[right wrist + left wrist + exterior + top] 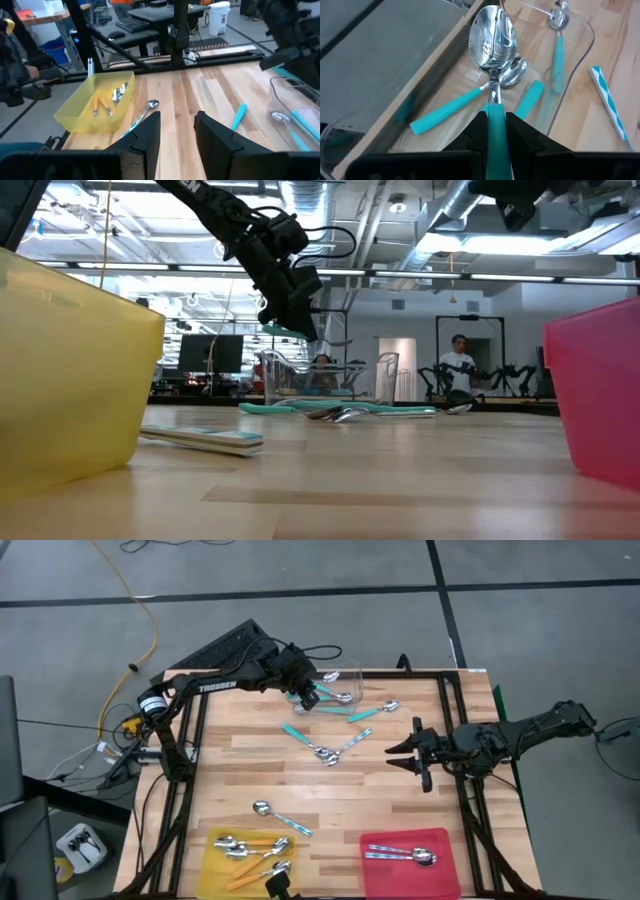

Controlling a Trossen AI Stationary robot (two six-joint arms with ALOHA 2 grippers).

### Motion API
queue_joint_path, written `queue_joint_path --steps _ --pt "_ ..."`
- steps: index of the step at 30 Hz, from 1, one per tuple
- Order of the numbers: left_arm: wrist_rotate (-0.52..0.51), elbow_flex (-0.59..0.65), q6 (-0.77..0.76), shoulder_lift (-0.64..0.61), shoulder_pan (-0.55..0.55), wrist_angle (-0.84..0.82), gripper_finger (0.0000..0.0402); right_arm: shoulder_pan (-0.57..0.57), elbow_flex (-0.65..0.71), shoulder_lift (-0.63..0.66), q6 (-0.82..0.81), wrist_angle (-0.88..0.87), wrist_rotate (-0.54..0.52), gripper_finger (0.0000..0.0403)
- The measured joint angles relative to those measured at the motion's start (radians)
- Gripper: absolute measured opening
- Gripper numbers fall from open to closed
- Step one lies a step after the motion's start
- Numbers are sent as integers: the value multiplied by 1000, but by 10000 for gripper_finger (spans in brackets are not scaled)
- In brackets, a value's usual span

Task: Sort silverware by color (type)
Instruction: Put the blue spoon into the transparent bin

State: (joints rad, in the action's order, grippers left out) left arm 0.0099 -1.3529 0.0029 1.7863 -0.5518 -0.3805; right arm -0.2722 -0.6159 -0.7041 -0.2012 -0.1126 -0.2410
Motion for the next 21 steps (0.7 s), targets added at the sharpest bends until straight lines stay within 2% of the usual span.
queue_joint_path --steps 15,18,21 --pt "-9 1 55 18 5 -6 30 0 0 -5 0 1 -1 143" --pt "-10 -3 56 31 5 63 30 0 0 -5 0 1 -1 143" --pt "12 1 49 44 -4 64 30 0 0 -5 0 1 -1 143"
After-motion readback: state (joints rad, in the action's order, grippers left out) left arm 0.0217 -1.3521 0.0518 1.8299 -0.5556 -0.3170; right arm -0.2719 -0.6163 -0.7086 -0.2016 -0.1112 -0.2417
